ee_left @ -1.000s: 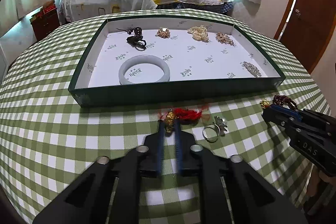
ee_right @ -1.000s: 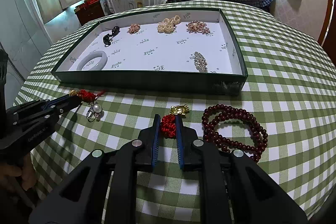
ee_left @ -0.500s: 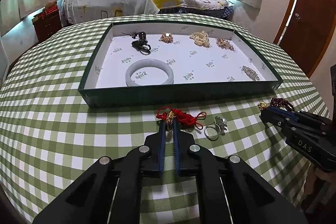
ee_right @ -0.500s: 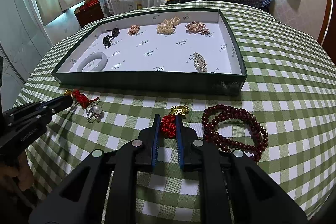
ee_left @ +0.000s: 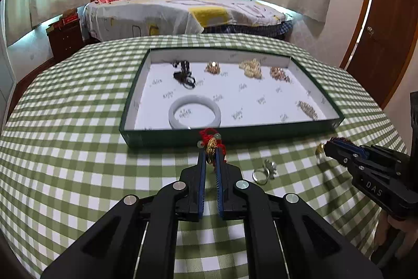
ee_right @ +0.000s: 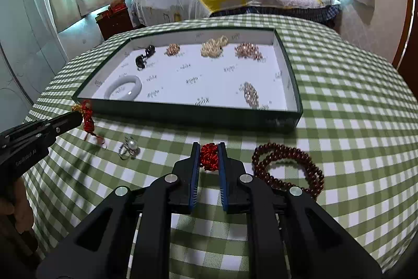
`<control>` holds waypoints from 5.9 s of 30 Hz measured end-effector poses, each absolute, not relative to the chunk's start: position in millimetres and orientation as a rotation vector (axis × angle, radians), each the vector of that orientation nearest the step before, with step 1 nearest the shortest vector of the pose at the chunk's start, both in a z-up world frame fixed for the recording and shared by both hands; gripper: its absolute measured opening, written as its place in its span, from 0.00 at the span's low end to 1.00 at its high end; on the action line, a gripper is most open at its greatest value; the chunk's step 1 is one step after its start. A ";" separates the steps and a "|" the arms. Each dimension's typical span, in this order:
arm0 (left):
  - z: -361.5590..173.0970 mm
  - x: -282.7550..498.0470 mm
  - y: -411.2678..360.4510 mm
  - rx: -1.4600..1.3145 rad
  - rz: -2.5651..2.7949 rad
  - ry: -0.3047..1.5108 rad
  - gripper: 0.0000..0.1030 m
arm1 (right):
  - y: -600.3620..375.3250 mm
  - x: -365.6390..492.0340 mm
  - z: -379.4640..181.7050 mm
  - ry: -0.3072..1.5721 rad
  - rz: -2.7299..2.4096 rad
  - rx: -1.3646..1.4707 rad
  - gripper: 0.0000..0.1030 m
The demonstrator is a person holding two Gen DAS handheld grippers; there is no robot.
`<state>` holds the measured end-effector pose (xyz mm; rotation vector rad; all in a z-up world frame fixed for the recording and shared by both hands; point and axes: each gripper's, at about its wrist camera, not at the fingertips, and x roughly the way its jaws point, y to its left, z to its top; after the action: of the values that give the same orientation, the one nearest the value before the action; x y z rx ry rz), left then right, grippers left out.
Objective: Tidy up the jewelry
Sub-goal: 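Lift and carry the pendant and red knot charm into the tray with both tools, then open both tools to release the pendant and charm in the tray, then withdraw both tools from the tray toward the remaining jewelry, then lower the right tool onto the dark red bead bracelet and close on it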
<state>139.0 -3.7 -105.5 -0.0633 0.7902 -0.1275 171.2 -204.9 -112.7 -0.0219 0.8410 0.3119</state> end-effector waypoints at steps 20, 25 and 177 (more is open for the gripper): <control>-52.7 162.3 -10.9 -0.082 -0.167 0.646 0.07 | -199.8 184.3 -51.8 0.688 0.345 -0.016 0.13; -44.4 181.8 -16.6 -0.075 -0.172 0.615 0.07 | -196.8 203.3 -44.1 0.661 0.348 -0.022 0.13; -128.4 133.4 -31.2 -0.082 -0.027 0.836 0.69 | -251.4 180.4 -142.7 0.891 0.126 -0.071 0.43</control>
<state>133.4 -31.2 -128.4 -0.0823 0.8363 -0.0272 180.4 -251.4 -142.7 -0.0709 0.8908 0.1256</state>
